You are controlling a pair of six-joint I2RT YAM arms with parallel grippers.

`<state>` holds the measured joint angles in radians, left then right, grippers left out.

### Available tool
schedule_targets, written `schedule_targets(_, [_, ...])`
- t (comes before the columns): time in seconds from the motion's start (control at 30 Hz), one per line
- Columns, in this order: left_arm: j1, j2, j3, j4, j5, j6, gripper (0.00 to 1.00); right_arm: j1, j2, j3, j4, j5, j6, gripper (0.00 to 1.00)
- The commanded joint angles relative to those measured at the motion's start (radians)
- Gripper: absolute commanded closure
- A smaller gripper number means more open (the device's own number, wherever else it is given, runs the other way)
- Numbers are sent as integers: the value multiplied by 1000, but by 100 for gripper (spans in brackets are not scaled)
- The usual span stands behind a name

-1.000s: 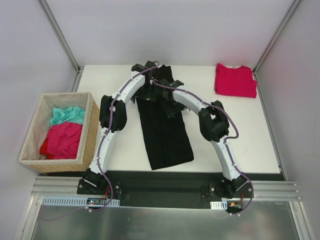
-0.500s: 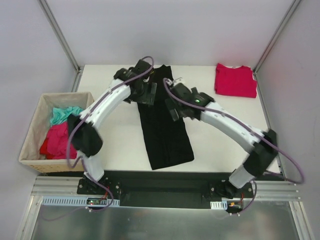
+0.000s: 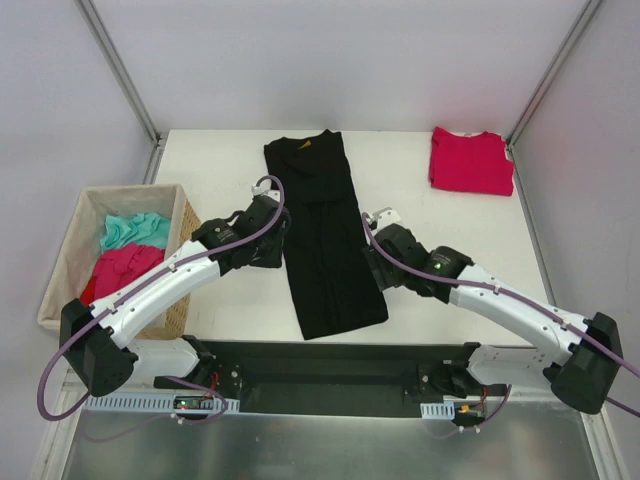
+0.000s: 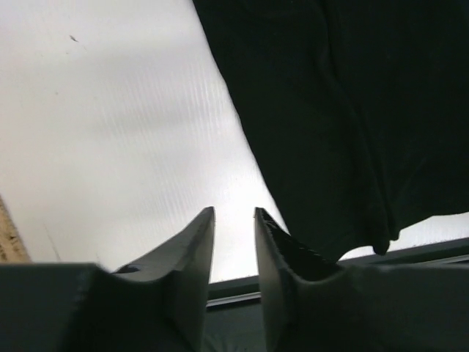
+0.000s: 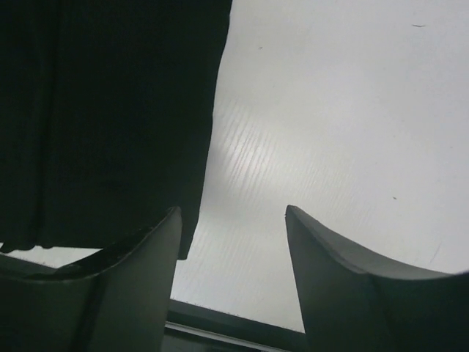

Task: Fold and stack the t-shirts

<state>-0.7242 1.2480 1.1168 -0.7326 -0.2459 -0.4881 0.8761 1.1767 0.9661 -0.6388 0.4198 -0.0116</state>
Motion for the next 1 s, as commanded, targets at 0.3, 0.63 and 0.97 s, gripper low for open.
schedule_targets(0.3, [-138,-75,-153,71,13,-202,75,268,39,-89,-50,169,196,64])
schedule_targets(0.63, [-256,192,-101,116,14,-268,62,370,287,-72,33,179,236,42])
schedule_targets(0.97, [-277,311,-92,170,50,-288,57,370,331,-78,90,180,220,43])
